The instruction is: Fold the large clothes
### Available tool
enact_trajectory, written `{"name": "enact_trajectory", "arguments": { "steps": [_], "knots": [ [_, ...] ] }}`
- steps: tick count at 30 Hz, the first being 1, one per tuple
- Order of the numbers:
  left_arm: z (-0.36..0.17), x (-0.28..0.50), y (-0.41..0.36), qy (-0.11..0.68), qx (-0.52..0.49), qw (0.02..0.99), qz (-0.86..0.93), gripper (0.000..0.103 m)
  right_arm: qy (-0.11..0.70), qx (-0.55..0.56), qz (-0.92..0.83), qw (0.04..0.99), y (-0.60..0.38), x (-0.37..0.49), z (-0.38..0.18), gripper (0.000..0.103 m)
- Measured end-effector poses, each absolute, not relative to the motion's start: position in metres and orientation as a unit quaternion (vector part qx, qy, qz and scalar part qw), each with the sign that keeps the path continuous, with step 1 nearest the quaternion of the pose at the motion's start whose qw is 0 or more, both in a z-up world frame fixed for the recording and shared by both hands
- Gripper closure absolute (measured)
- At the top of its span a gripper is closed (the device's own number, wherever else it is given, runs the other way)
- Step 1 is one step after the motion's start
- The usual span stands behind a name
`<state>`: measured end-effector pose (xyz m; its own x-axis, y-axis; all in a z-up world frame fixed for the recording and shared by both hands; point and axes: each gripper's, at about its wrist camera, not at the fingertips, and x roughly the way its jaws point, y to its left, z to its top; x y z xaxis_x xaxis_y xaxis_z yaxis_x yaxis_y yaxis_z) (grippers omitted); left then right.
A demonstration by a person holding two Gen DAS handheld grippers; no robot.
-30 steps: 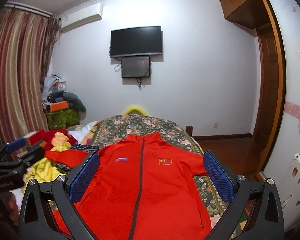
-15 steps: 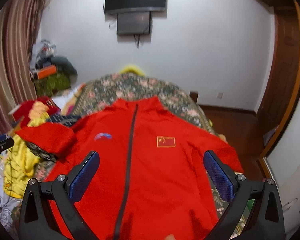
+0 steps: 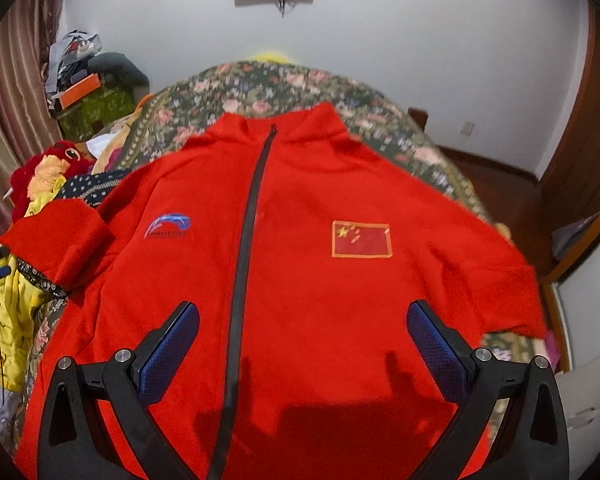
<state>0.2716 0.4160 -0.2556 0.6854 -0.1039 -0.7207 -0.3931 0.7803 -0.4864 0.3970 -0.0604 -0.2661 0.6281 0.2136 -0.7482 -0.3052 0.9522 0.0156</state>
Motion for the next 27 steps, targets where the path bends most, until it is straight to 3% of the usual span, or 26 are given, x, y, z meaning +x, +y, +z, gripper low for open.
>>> {"name": "enact_trajectory", "arguments": {
  "steps": [5, 11, 14, 15, 16, 20, 27],
  "knots": [
    [-0.275, 0.291, 0.463, 0.384, -0.341, 0.848, 0.130, 0.006, 0.421, -0.060, 0.149, 0.892, -0.053, 0.402, -0.281, 0.000],
    [-0.288, 0.309, 0.495, 0.373, -0.360, 0.838, 0.169, 0.034, 0.423, -0.061, 0.149, 0.892, -0.051, 0.403, -0.281, 0.000],
    [-0.278, 0.315, 0.500, 0.373, -0.321, 0.844, 0.212, 0.071, 0.422, -0.060, 0.145, 0.893, -0.056, 0.402, -0.278, 0.000],
    [-0.274, 0.319, 0.502, 0.380, -0.300, 0.843, 0.232, 0.092, 0.421, -0.058, 0.144, 0.894, -0.058, 0.401, -0.276, 0.000],
    [-0.269, 0.322, 0.503, 0.384, -0.286, 0.843, 0.246, 0.098, 0.420, -0.056, 0.144, 0.894, -0.060, 0.400, -0.275, 0.000],
    [-0.225, 0.324, 0.501, 0.355, -0.238, 0.859, 0.281, 0.100, 0.408, -0.051, 0.140, 0.901, -0.071, 0.395, -0.261, 0.000],
    [-0.092, 0.334, 0.466, 0.258, -0.156, 0.911, 0.281, 0.101, 0.390, -0.034, 0.139, 0.910, -0.095, 0.387, -0.236, 0.000]
  ]
}}
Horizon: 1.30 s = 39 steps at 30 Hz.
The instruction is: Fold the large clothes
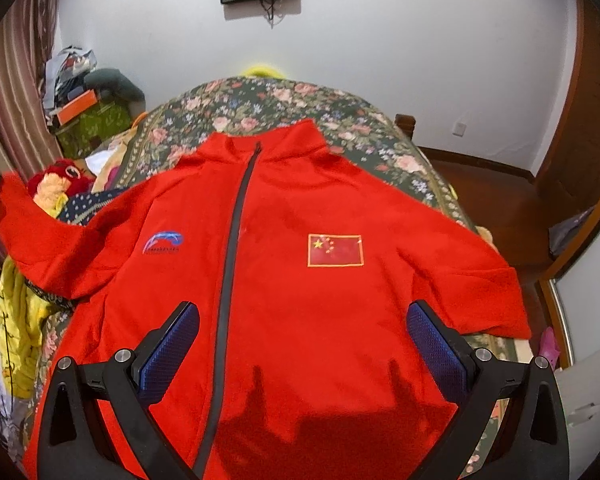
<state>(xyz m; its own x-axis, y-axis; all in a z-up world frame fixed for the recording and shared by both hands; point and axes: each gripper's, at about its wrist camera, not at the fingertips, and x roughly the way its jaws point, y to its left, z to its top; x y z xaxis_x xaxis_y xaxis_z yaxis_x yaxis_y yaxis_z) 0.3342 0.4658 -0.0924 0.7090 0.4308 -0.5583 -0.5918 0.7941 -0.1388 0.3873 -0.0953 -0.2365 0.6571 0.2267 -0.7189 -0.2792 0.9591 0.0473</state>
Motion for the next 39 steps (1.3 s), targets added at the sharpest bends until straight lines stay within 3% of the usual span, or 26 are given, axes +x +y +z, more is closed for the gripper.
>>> {"name": "enact_trajectory", "arguments": {
  "steps": [7, 15, 20, 27, 34, 39],
  "knots": [
    [0.028, 0.367, 0.377, 0.184, -0.077, 0.955, 0.218, 0.101, 0.371, -0.016, 0.148, 0.916, -0.119, 0.377, -0.219, 0.000],
    [0.067, 0.426, 0.227, 0.175, -0.002, 0.979, 0.103, 0.101, 0.359, -0.002, 0.152, 0.921, -0.150, 0.376, -0.211, 0.000],
    [0.023, 0.474, 0.137, 0.229, 0.038, 0.972, 0.039, 0.101, 0.367, 0.026, 0.154, 0.917, -0.175, 0.383, -0.213, 0.000],
    [-0.107, 0.532, 0.038, 0.366, 0.034, 0.928, -0.051, 0.101, 0.376, 0.041, 0.127, 0.917, -0.206, 0.390, -0.221, 0.000],
    [-0.211, 0.531, -0.055, 0.465, 0.053, 0.875, -0.123, 0.101, 0.397, 0.042, 0.103, 0.911, -0.233, 0.392, -0.237, 0.000],
    [-0.237, 0.518, -0.088, 0.518, 0.066, 0.836, -0.168, 0.097, 0.412, 0.052, 0.102, 0.904, -0.242, 0.394, -0.245, 0.000]
  ]
}}
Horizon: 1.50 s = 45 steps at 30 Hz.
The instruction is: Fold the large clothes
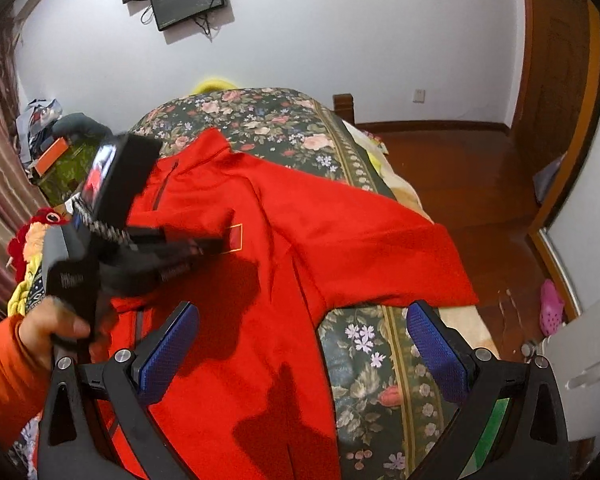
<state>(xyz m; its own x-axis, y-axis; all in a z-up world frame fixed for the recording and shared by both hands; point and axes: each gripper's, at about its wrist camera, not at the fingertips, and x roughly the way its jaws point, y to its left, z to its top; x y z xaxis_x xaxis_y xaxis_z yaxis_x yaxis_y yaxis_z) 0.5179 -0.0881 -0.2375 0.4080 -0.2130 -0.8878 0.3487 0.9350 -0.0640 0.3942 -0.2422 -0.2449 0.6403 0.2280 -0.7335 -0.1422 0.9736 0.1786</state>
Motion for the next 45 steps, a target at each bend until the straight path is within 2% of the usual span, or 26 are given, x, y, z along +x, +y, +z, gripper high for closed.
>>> {"name": "enact_trajectory", "arguments": {
  "steps": [2, 4, 6, 13, 18, 25, 33, 38, 45],
  "knots": [
    [-0.237, 0.509, -0.092, 0.523, 0.073, 0.829, -0.183, 0.086, 0.415, 0.062, 0.105, 0.902, -0.243, 0.395, -0.244, 0.000],
    [-0.229, 0.504, -0.089, 0.527, 0.068, 0.824, -0.195, 0.056, 0.415, 0.065, 0.107, 0.901, -0.240, 0.396, -0.242, 0.000],
    [-0.213, 0.495, -0.078, 0.517, 0.050, 0.829, -0.207, 0.037, 0.412, 0.062, 0.109, 0.903, -0.236, 0.396, -0.237, 0.000],
    [-0.146, 0.467, -0.011, 0.457, 0.036, 0.870, -0.184, 0.011, 0.405, 0.049, 0.130, 0.904, -0.211, 0.404, -0.223, 0.000],
    [-0.129, 0.447, 0.065, 0.431, 0.028, 0.894, -0.117, 0.008, 0.428, 0.036, 0.152, 0.890, -0.175, 0.424, -0.236, 0.000],
    [-0.203, 0.426, 0.160, 0.492, 0.006, 0.870, -0.012, 0.008, 0.477, -0.052, 0.193, 0.856, -0.093, 0.452, -0.279, 0.000],
    [-0.282, 0.412, 0.190, 0.540, -0.001, 0.841, 0.027, 0.007, 0.514, -0.159, 0.178, 0.824, -0.022, 0.479, -0.339, 0.000],
    [-0.292, 0.410, 0.195, 0.530, -0.026, 0.847, 0.031, 0.000, 0.504, -0.175, 0.168, 0.829, -0.026, 0.489, -0.341, 0.000],
    [-0.298, 0.408, 0.199, 0.530, -0.051, 0.846, 0.031, 0.000, 0.498, -0.191, 0.086, 0.842, -0.087, 0.495, -0.334, 0.000]
  ]
}}
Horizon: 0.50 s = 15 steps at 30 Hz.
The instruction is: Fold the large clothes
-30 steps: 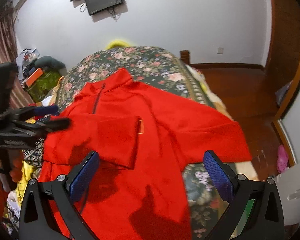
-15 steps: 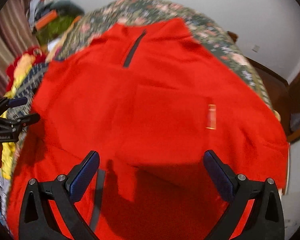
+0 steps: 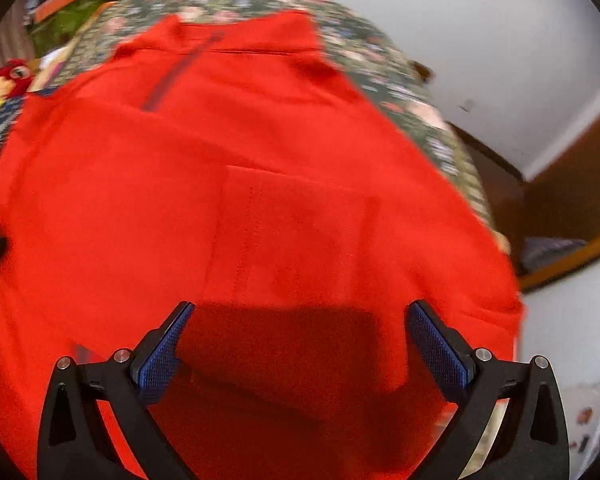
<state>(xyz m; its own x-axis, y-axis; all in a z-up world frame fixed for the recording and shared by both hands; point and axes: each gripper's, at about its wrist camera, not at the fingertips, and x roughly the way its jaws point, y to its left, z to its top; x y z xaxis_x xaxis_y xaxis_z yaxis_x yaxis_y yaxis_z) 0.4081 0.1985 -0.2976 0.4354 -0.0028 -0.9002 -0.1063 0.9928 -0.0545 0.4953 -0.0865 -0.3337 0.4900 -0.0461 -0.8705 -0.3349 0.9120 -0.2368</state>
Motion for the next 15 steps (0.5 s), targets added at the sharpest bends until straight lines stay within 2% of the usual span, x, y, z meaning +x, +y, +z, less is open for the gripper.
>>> {"name": "enact_trajectory", "arguments": {
  "steps": [5, 15],
  "knots": [
    [-0.298, 0.407, 0.194, 0.530, -0.043, 0.846, 0.040, 0.000, 0.506, -0.182, 0.029, 0.843, -0.152, 0.496, -0.328, 0.000],
    [-0.297, 0.410, 0.192, 0.540, -0.032, 0.839, 0.060, 0.000, 0.514, -0.065, -0.025, 0.855, -0.261, 0.481, -0.300, 0.000]
  ]
}}
